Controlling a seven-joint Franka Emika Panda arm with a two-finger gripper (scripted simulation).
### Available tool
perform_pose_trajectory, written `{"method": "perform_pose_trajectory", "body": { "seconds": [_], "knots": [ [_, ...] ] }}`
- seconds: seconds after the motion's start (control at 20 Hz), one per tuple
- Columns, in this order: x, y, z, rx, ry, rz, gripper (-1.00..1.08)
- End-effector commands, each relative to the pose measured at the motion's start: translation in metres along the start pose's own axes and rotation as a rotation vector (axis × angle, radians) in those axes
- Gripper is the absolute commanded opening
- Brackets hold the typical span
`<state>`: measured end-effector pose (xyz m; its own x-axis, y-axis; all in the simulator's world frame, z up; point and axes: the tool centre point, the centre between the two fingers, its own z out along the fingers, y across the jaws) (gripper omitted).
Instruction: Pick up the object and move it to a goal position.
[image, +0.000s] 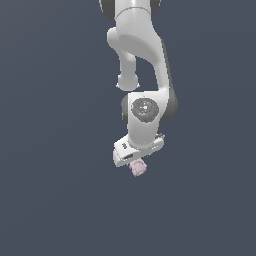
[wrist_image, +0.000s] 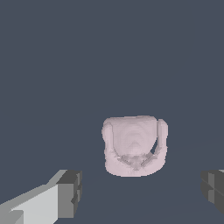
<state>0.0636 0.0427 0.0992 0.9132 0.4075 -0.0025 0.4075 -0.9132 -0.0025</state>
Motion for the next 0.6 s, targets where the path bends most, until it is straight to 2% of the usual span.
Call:
{"method": "perform_pose_trajectory", "body": {
  "seconds": [0.0,0.55],
  "knots": [
    [0.004,0.002,0.005,-0.002,0.002,-0.031,1.0],
    [0.007,0.003,0.015,-0.002,0.002,-0.054,1.0]
  ]
}}
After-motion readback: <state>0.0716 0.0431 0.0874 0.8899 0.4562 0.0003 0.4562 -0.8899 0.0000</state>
